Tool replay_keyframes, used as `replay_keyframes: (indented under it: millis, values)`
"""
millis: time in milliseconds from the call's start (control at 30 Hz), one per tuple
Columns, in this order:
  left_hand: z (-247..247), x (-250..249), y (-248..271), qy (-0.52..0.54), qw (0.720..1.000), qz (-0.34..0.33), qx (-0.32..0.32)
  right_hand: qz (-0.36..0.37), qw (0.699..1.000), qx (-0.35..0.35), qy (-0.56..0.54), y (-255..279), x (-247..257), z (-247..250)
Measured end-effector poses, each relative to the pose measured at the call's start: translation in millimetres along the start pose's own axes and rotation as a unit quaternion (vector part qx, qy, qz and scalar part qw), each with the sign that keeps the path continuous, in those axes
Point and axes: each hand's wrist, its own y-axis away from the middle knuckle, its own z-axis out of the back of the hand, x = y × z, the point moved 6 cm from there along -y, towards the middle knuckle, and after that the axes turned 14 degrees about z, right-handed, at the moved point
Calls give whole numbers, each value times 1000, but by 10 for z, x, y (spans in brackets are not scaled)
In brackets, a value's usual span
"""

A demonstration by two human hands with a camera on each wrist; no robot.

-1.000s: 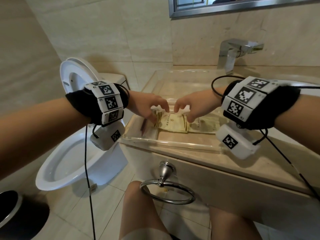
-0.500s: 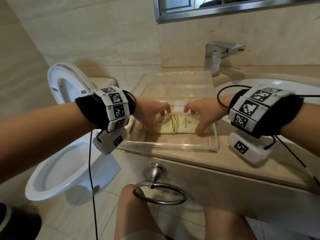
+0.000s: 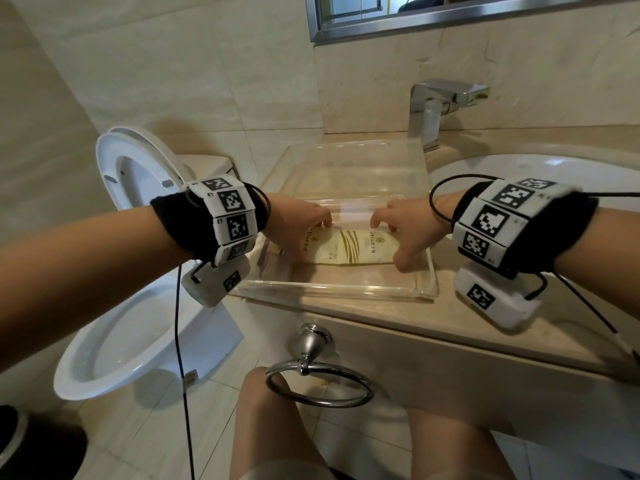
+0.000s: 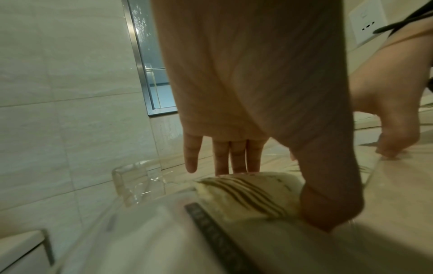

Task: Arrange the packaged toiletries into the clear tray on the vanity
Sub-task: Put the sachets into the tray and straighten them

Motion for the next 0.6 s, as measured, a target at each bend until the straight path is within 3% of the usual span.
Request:
replay_keyframes:
  millis: [600]
  values:
    - [-30,78,-27,-49,999,-6,18,-12,999,29,26,-6,-20,-17]
